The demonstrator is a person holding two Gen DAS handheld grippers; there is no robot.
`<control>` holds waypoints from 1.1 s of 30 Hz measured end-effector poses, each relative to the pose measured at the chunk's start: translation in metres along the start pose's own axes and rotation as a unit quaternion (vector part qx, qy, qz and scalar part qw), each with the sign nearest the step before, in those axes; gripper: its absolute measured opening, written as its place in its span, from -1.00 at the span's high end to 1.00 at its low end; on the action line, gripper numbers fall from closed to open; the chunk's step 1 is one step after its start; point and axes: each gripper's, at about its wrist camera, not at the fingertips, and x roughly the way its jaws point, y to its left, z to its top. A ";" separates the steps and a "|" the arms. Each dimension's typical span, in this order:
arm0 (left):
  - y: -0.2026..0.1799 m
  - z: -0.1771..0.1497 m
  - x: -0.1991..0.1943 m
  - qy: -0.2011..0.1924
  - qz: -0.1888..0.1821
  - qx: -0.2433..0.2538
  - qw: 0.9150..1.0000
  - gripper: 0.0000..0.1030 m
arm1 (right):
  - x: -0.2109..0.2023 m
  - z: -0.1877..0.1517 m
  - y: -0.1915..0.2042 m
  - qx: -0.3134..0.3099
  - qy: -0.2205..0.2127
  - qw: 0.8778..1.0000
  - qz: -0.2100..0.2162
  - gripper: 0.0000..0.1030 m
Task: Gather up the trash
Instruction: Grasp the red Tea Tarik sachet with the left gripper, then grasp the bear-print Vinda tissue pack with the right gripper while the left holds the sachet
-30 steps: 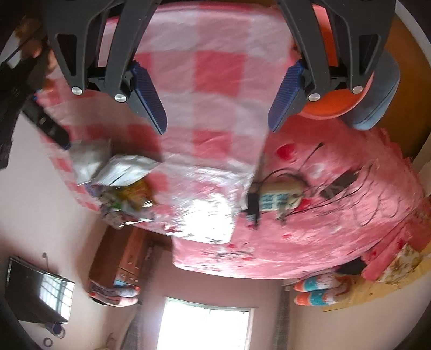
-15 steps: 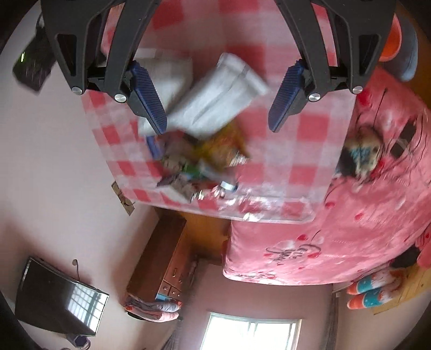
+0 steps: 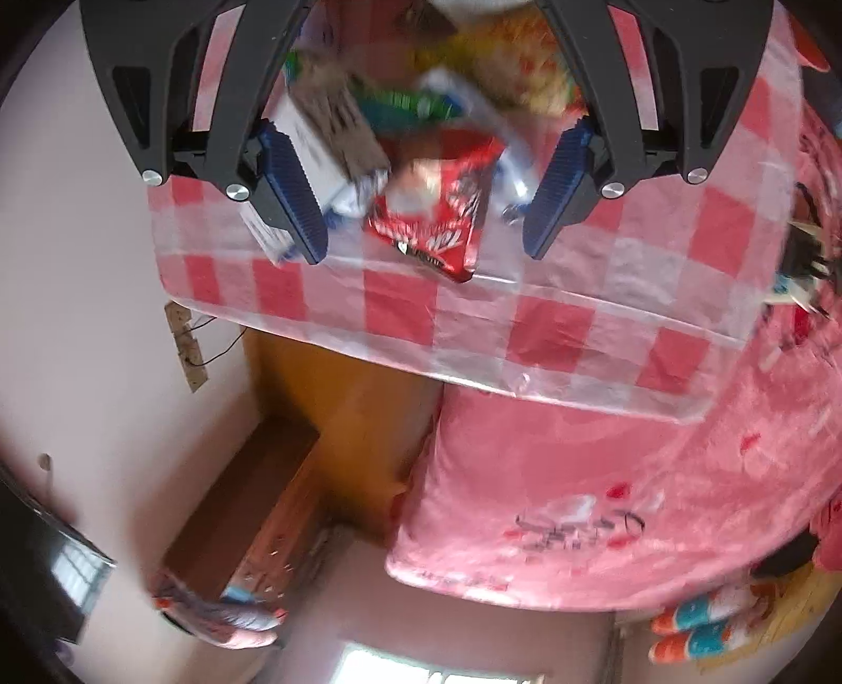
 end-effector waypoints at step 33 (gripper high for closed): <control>-0.049 -0.153 -0.015 0.141 -0.061 0.175 0.973 -0.08 | 0.010 0.004 -0.031 0.034 0.030 0.999 -0.017 -0.90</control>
